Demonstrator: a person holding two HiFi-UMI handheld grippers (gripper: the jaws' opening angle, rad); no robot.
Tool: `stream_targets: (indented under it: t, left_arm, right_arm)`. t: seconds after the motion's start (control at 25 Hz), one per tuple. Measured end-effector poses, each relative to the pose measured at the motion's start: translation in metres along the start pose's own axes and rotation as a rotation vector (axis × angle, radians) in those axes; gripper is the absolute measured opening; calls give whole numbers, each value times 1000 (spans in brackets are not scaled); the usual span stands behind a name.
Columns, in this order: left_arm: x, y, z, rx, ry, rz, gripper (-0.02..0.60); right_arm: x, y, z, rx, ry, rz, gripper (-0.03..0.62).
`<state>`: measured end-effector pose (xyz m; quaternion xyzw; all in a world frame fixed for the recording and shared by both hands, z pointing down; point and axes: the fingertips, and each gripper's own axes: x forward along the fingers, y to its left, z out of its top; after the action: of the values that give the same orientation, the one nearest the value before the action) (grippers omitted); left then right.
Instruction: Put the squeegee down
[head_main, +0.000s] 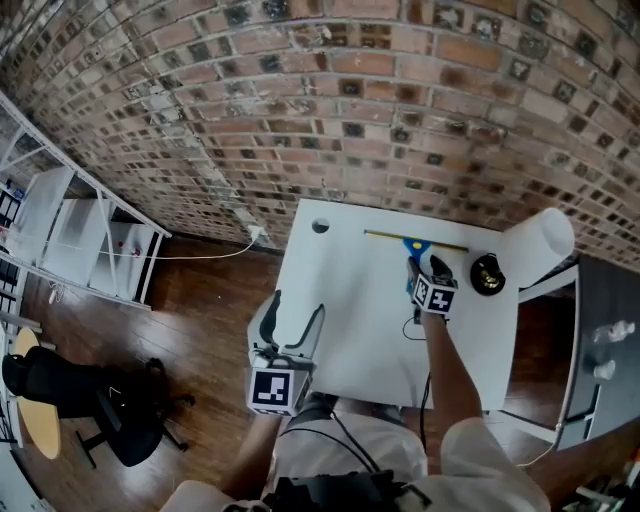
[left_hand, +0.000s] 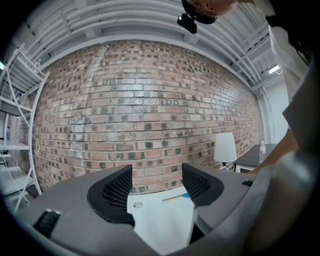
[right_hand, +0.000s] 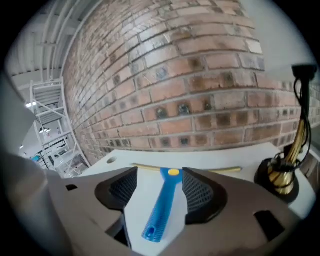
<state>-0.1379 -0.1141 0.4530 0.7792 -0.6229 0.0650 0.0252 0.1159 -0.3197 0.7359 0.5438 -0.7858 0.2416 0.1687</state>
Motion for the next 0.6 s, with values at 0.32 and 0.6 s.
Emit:
stream_targets:
  t: [0.32, 0.6]
  left_arm:
    - [16, -30, 22, 22, -86, -104, 293]
    - [14, -53, 33, 58, -142, -184, 293]
  right_arm:
    - [-168, 54, 138, -109, -474, 95, 430]
    - [-299, 60, 172, 0, -711, 79, 428]
